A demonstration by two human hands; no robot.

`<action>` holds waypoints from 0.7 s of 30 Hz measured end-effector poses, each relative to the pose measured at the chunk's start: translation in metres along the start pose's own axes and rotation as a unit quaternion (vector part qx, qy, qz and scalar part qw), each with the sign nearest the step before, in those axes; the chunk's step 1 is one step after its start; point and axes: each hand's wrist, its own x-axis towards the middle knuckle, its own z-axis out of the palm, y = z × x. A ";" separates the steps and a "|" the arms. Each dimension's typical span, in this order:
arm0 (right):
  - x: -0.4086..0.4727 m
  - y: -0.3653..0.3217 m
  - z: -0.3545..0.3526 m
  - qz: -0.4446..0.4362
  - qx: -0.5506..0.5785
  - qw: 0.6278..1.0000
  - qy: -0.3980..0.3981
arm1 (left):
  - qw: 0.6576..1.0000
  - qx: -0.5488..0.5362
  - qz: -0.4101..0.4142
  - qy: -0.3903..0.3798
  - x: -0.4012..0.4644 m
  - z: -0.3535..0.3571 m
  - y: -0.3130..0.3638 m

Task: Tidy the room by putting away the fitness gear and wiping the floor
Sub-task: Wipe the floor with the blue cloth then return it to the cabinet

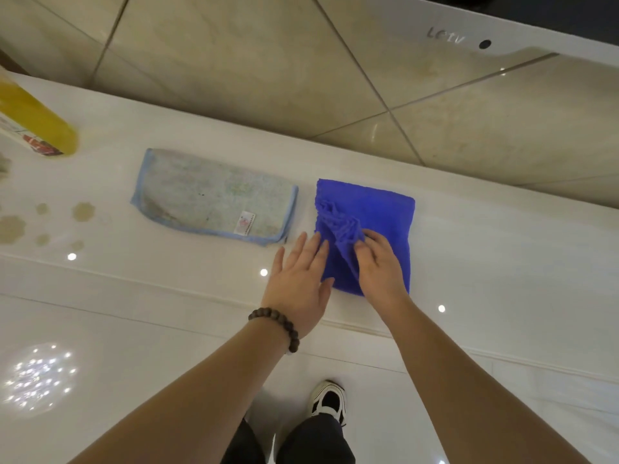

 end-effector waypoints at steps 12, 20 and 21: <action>-0.006 0.018 -0.088 0.057 0.280 0.943 0.169 | 0.986 0.126 -0.014 -0.105 0.009 0.019 0.007; -0.016 0.070 -0.149 0.238 0.281 0.894 0.256 | 0.984 0.143 -0.027 -0.101 0.008 0.017 0.012; -0.015 0.072 -0.152 0.259 0.314 0.878 0.254 | 0.984 0.147 -0.028 -0.098 0.009 0.016 0.014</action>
